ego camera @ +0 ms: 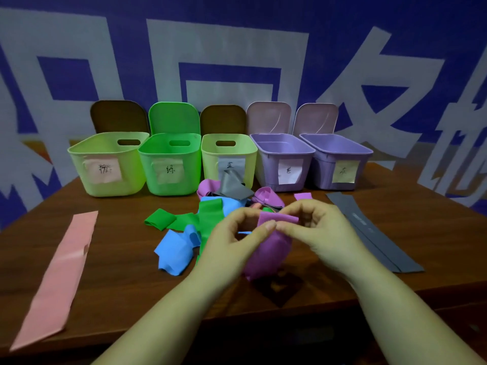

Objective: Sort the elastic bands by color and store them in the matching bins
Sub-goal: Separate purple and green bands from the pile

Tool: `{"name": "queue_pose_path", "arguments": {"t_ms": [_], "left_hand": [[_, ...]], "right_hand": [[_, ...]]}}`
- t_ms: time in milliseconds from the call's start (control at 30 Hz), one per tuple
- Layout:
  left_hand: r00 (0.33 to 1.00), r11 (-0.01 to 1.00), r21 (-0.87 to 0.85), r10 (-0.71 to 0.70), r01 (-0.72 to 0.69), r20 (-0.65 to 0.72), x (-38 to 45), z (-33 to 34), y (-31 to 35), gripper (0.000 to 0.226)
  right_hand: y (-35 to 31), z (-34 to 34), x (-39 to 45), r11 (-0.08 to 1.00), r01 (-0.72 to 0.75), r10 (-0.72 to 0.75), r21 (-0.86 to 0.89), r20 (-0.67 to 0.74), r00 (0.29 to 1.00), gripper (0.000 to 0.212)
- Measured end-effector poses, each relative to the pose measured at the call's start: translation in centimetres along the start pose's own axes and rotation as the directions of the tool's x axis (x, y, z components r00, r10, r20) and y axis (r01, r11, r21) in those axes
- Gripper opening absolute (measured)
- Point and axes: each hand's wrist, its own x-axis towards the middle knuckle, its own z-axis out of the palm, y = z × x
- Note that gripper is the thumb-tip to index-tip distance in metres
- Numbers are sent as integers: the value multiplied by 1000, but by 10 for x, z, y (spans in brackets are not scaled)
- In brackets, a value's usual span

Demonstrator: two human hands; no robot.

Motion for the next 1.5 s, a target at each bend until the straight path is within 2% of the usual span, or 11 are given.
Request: {"name": "queue_pose_path", "arguments": {"t_ms": [100,233,367,533,633,800,1100,1200,1333,1400,1500], "left_hand": [[994,999,-2,46,-46,-96,10,-1,12,8],[991,998,-49,24,-31,-129,18,-2,24,20],[990,990,-139,-30,11,-136,35,-7,39,24],[977,972,-231,-76,29,-200,71,-30,61,27],[951,976,-216,-104,41,-291,95,-51,68,25],[916,975,-201,-161,91,-368,117,-77,66,23],[892,944,-283,-268,168,-365,127,-64,36,26],[901,954,-228,-267,195,-344,131,-51,24,26],[924,977,-56,-212,205,-318,138,-31,7,27],[923,972,-55,-235,229,-306,143,-19,0,28],[913,947,-159,-313,279,-262,153,3,-10,27]], "right_hand": [[-8,5,6,1000,19,-19,7,1,1000,17],[-4,10,13,999,-37,37,16,45,998,28],[7,25,20,987,-150,133,52,245,960,24],[18,34,32,976,-204,219,-82,299,929,7],[14,33,41,962,-271,243,38,337,910,13],[2,25,44,937,-259,191,236,274,943,15],[21,9,15,946,-256,209,199,231,950,23],[30,-4,3,960,-245,220,137,173,960,19],[37,-31,-11,980,-196,200,-41,101,975,15],[39,-44,-16,977,-189,196,-98,69,978,23],[44,-67,-23,968,-182,179,-174,-36,983,28]]}}
